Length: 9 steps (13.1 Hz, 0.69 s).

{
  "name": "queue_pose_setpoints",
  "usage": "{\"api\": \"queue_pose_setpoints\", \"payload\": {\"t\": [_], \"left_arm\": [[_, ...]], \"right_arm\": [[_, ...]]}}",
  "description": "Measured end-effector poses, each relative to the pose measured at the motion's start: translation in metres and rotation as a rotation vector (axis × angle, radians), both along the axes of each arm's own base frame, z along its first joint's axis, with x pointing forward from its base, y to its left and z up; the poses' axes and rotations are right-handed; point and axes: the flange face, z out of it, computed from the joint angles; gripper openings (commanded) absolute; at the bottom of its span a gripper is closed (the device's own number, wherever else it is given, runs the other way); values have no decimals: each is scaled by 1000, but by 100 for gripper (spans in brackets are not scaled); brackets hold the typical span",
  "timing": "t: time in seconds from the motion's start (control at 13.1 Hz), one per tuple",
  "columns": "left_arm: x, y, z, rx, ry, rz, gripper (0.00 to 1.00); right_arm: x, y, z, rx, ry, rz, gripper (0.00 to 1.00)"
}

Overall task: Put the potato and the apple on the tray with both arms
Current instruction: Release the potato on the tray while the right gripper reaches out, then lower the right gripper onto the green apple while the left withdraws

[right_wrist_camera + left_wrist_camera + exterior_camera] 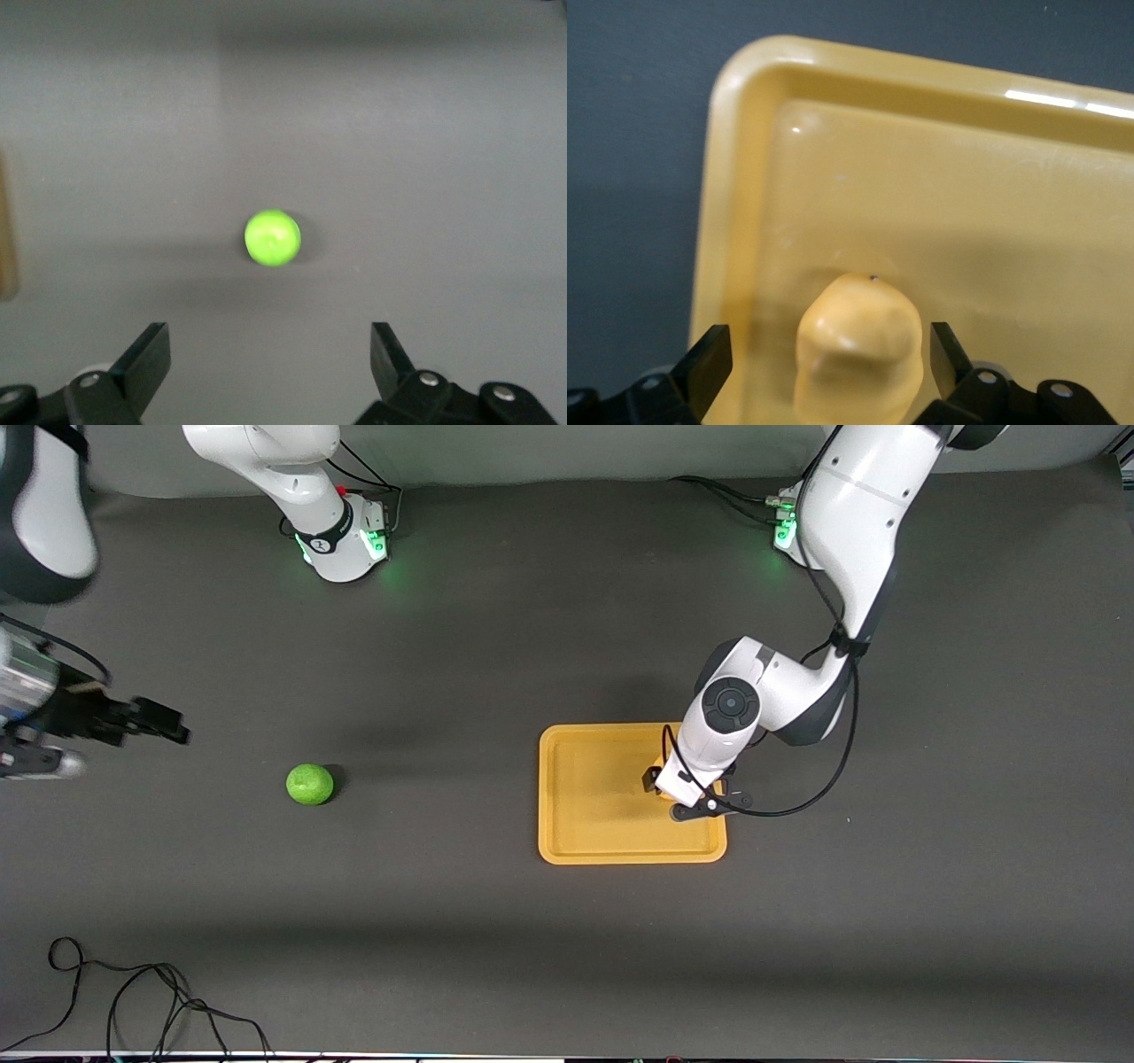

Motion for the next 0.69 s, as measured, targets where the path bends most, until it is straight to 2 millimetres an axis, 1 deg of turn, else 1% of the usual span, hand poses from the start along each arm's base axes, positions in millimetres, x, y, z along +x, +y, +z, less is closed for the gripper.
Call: {"api": "queue_pose_setpoints", "payload": {"t": [0.08, 0.15, 0.23, 0.38, 0.54, 0.61, 0.69], "left_arm": [[3, 8, 26, 22, 18, -16, 99], [8, 24, 57, 43, 39, -50, 98], [13, 49, 90, 63, 64, -86, 98], [19, 112, 161, 72, 125, -139, 98], [13, 174, 228, 60, 174, -175, 97], [9, 205, 256, 52, 189, -190, 97], [6, 235, 277, 43, 195, -211, 96]], "right_arm": [[-1, 5, -28, 1, -16, 2, 100], [-2, 12, -55, -1, -35, 0, 100], [-6, 18, -81, -4, -60, -8, 100], [-18, 22, -133, -10, -112, -17, 100], [-31, 21, -179, -17, -131, -24, 100], [-34, 20, -199, -20, -126, -26, 100], [-35, 20, -215, -22, -122, -27, 100]]}}
